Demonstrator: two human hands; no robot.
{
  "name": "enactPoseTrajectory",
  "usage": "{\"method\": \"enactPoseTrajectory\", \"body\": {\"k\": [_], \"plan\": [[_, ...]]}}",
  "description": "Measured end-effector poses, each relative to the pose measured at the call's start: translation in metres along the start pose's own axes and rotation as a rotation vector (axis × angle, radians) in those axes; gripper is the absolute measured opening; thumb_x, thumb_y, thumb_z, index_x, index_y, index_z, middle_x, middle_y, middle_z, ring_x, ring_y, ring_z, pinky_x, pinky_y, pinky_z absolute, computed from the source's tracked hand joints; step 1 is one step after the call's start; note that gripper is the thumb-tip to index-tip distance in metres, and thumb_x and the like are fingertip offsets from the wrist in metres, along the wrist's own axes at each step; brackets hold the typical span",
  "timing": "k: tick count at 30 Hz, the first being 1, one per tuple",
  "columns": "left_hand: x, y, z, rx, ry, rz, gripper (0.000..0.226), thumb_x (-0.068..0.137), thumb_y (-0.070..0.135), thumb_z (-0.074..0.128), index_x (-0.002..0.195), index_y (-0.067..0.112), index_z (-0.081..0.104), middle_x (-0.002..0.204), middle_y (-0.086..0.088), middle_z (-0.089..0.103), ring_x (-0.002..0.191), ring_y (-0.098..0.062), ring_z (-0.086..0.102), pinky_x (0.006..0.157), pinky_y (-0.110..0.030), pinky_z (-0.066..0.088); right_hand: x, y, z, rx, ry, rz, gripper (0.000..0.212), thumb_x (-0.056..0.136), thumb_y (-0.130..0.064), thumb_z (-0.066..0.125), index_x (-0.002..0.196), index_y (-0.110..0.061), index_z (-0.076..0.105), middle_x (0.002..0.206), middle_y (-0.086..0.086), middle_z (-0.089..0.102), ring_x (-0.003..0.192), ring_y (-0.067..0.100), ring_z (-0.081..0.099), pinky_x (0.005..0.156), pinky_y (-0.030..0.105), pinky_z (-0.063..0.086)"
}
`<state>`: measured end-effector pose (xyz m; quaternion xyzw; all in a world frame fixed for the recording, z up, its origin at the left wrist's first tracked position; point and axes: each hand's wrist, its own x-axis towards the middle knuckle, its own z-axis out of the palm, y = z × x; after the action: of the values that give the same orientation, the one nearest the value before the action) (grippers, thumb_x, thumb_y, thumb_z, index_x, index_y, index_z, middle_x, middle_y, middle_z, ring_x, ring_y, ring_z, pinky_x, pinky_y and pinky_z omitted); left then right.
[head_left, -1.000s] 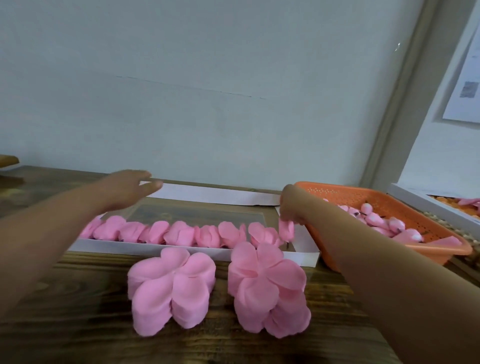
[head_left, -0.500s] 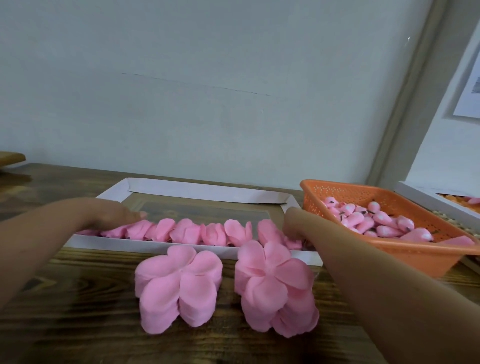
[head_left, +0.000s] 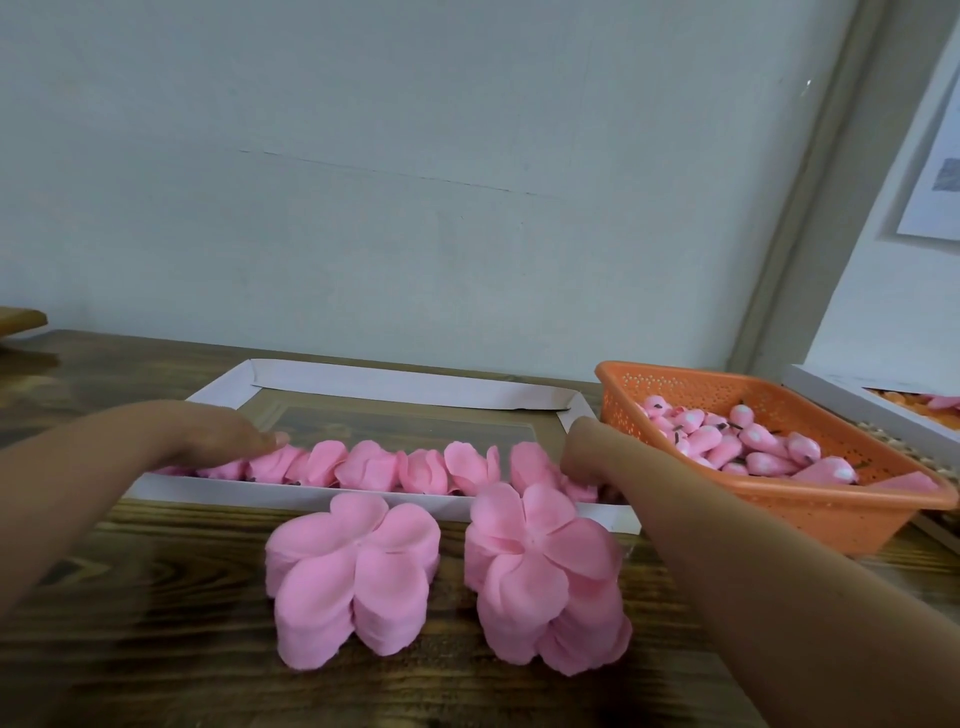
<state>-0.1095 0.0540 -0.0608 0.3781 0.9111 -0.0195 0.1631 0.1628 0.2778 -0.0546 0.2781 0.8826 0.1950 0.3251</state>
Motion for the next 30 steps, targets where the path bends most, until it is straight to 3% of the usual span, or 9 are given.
{"method": "enactPoseTrajectory", "body": {"k": [2, 4, 7, 10, 13, 17, 22, 26, 30], "plan": [[-0.003, 0.0, 0.002, -0.008, -0.002, 0.005, 0.06, 0.097, 0.057, 0.021, 0.128, 0.015, 0.052, 0.132, -0.01, 0.054, 0.117, -0.024, 0.05, 0.105, -0.036, 0.034, -0.004, -0.009, -0.006, 0.378, -0.005, 0.293, 0.026, 0.092, -0.008, 0.05, 0.066, -0.011, 0.052, 0.088, 0.009, 0.059, 0.056, 0.012, 0.039, 0.058, 0.023, 0.036], [-0.005, 0.001, 0.003, 0.028, -0.002, 0.023, 0.056, 0.1, 0.052, 0.017, 0.125, 0.018, 0.053, 0.13, -0.008, 0.055, 0.115, -0.023, 0.05, 0.106, -0.035, 0.033, 0.001, -0.005, -0.005, 0.265, -0.029, 0.29, 0.018, 0.092, -0.009, 0.049, 0.083, -0.005, 0.064, 0.107, 0.011, 0.064, 0.055, 0.012, 0.039, 0.055, 0.022, 0.032], [-0.009, 0.003, 0.003, 0.022, 0.013, 0.035, 0.054, 0.101, 0.049, 0.017, 0.119, 0.017, 0.056, 0.126, -0.007, 0.057, 0.113, -0.02, 0.05, 0.105, -0.032, 0.033, 0.006, -0.006, -0.006, 0.158, 0.001, 0.238, 0.017, 0.092, -0.011, 0.05, 0.086, -0.007, 0.065, 0.086, 0.006, 0.063, 0.057, 0.016, 0.042, 0.055, 0.023, 0.032], [-0.009, 0.003, 0.003, -0.024, 0.024, 0.027, 0.059, 0.1, 0.051, 0.019, 0.122, 0.013, 0.058, 0.124, -0.007, 0.059, 0.114, -0.021, 0.052, 0.104, -0.031, 0.034, 0.008, -0.011, -0.008, 0.213, 0.06, 0.222, 0.017, 0.092, -0.013, 0.05, 0.094, -0.006, 0.066, 0.087, 0.008, 0.059, 0.072, 0.023, 0.047, 0.061, 0.025, 0.036], [-0.008, 0.002, 0.003, -0.065, 0.031, 0.023, 0.06, 0.1, 0.052, 0.021, 0.123, 0.011, 0.059, 0.126, -0.006, 0.059, 0.115, -0.02, 0.052, 0.103, -0.031, 0.034, 0.006, -0.015, -0.008, 0.256, 0.102, 0.23, 0.017, 0.091, -0.013, 0.051, 0.08, -0.006, 0.061, 0.075, 0.004, 0.054, 0.068, 0.023, 0.051, 0.062, 0.025, 0.038], [-0.008, 0.0, 0.004, -0.064, 0.031, 0.024, 0.06, 0.1, 0.051, 0.021, 0.129, 0.011, 0.056, 0.136, -0.007, 0.053, 0.122, -0.02, 0.048, 0.107, -0.031, 0.03, 0.001, -0.015, -0.004, 0.406, 0.134, 0.233, 0.023, 0.093, -0.012, 0.05, 0.109, -0.002, 0.063, 0.112, 0.013, 0.062, 0.091, 0.029, 0.055, 0.076, 0.028, 0.04], [-0.014, 0.003, 0.006, -0.063, 0.056, 0.07, 0.044, 0.104, 0.039, 0.02, 0.136, 0.023, 0.045, 0.148, -0.002, 0.04, 0.132, -0.019, 0.038, 0.109, -0.029, 0.025, -0.009, -0.015, -0.005, 0.375, 0.14, 0.182, 0.025, 0.093, -0.014, 0.05, 0.112, -0.005, 0.063, 0.094, 0.009, 0.061, 0.09, 0.026, 0.056, 0.072, 0.026, 0.038], [-0.016, 0.005, 0.004, -0.062, 0.159, 0.054, 0.05, 0.102, 0.045, 0.024, 0.137, 0.017, 0.046, 0.149, -0.008, 0.04, 0.133, -0.024, 0.038, 0.108, -0.029, 0.03, -0.011, -0.015, 0.003, 0.332, 0.343, 0.19, 0.025, 0.092, -0.009, 0.047, 0.11, 0.0, 0.061, 0.111, 0.017, 0.064, 0.104, 0.032, 0.062, 0.083, 0.035, 0.052], [-0.024, 0.016, -0.001, -0.014, 0.299, 0.029, 0.057, 0.099, 0.051, 0.028, 0.145, 0.018, 0.038, 0.152, -0.009, 0.037, 0.135, -0.026, 0.038, 0.105, -0.028, 0.031, -0.029, -0.011, -0.009, 0.463, 0.55, 0.331, 0.016, 0.087, -0.005, 0.041, 0.082, -0.012, 0.054, 0.092, 0.005, 0.056, 0.097, 0.024, 0.061, 0.084, 0.032, 0.047]]}}
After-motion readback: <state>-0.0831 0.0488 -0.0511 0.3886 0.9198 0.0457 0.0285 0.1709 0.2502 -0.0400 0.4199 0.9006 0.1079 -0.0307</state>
